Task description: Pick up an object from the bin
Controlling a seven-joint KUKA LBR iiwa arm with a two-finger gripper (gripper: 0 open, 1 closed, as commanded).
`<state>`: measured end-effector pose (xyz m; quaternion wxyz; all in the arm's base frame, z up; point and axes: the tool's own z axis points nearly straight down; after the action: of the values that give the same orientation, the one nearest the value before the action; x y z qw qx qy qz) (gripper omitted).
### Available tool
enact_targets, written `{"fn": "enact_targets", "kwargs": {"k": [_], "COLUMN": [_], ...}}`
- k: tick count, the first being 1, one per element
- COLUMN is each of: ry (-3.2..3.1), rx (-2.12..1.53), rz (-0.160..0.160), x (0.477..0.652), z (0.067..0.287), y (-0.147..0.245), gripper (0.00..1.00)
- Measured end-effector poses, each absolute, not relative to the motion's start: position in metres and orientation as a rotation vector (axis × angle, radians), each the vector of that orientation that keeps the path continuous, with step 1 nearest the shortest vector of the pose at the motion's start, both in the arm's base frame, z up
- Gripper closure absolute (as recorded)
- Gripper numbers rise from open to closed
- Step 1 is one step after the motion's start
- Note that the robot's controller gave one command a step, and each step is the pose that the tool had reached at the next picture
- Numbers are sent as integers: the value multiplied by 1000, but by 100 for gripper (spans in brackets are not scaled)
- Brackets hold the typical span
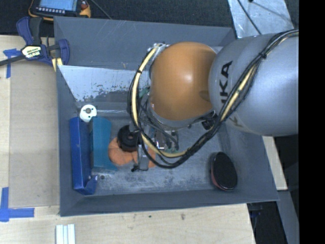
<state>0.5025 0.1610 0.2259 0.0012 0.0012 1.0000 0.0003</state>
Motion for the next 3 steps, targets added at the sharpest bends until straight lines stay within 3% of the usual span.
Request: {"fn": "enact_targets", "kwargs": {"k": [1,2,3], "ry": [3139,3132,3131], "rx": [4,-88,-229], "rz": [1,4,0], "x": [503,553,572], "z": [226,202,193], "y": [161,151,113], "gripper": [0,0,0]}}
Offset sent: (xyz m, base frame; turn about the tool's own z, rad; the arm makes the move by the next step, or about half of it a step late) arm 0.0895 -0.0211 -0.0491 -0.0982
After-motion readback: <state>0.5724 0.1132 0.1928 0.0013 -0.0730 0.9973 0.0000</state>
